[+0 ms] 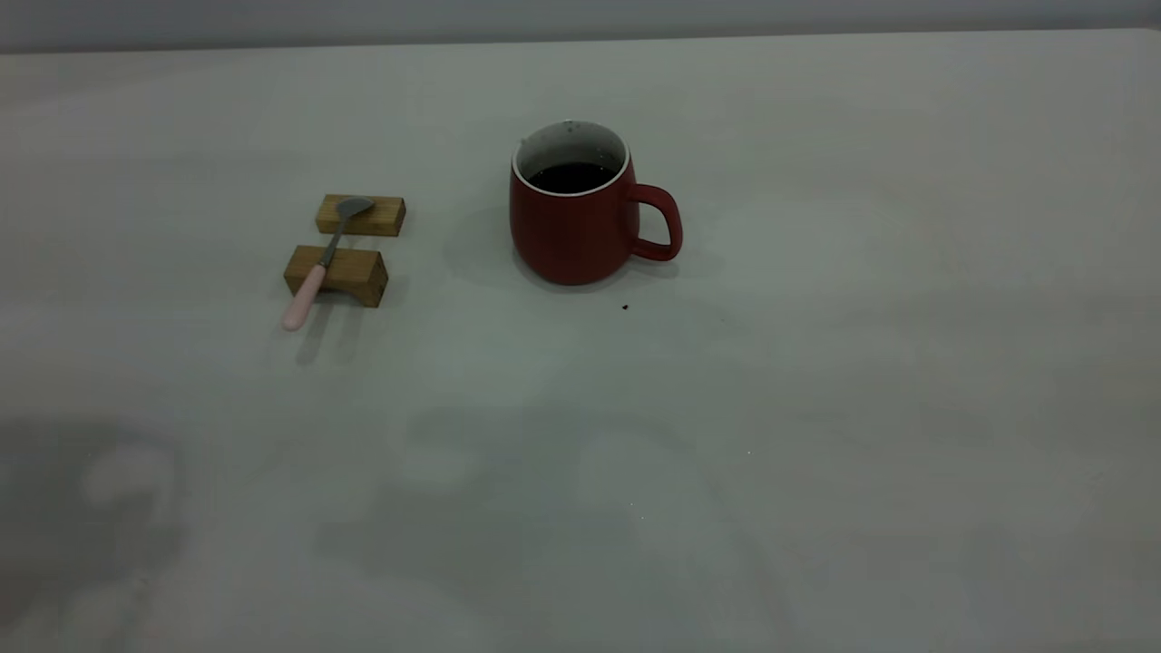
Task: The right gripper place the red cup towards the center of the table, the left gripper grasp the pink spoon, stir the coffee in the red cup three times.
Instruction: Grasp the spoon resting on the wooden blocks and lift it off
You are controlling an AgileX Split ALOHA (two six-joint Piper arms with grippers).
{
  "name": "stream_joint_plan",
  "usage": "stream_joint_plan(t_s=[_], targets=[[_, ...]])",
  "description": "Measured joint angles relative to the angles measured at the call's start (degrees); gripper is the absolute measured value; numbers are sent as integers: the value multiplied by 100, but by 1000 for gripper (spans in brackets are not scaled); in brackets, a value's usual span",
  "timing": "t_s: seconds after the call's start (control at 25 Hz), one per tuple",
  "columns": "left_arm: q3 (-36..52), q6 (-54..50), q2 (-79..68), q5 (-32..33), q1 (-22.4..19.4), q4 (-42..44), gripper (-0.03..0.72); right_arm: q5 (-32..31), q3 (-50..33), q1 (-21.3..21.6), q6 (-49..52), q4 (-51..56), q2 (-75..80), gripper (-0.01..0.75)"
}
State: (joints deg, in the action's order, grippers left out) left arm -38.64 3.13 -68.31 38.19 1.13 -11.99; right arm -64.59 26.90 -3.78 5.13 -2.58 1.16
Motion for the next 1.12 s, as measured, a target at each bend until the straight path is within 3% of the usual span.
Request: stream_joint_plan(t_s=[0.28, 0.48, 0.76, 1.12], targets=[[-772, 51, -2200, -633, 25, -25, 511, -5, 0, 0, 0, 0, 0, 429], [-1472, -51, -3389, -885, 381, -25, 511, -5, 0, 0, 0, 0, 0, 429], [-2342, -313, -4595, -1091, 875, -25, 511, -5, 0, 0, 0, 0, 0, 429], [-2957, -1119, -5483, -1089, 1027, 662, 499, -5, 0, 0, 0, 0, 0, 429]])
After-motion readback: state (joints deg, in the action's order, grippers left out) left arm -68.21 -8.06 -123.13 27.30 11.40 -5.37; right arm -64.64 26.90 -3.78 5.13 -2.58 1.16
